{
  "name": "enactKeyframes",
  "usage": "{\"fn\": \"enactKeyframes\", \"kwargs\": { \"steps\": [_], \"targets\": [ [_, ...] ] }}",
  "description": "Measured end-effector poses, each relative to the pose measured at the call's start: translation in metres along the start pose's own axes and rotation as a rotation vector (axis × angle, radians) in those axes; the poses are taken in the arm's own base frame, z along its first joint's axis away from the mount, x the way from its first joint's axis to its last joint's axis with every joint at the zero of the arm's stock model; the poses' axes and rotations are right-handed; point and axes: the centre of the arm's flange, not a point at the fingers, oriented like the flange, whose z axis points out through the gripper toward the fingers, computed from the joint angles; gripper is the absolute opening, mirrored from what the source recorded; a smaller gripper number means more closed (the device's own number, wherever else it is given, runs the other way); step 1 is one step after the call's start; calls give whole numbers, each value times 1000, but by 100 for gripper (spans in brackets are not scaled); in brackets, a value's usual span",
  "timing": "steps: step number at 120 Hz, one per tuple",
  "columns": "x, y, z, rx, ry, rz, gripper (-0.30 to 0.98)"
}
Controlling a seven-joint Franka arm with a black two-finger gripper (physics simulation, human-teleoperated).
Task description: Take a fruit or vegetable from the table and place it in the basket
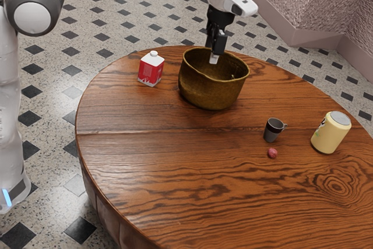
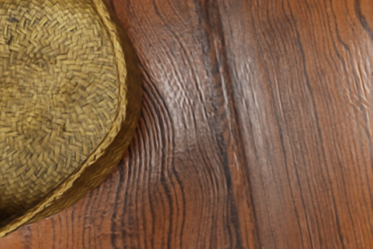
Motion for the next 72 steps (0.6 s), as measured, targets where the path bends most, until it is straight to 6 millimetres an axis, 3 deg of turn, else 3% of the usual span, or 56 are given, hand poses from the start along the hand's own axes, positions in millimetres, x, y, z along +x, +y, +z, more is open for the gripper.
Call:
{"fn": "enactKeyframes", "kwargs": {
  "steps": [44, 64, 72],
  "targets": [
    [9, -1, 6, 0, 2, 88, 69],
    [22, 30, 2, 1, 30, 297, 69],
    [26, 64, -10, 2, 56, 408, 69]
  ]
}}
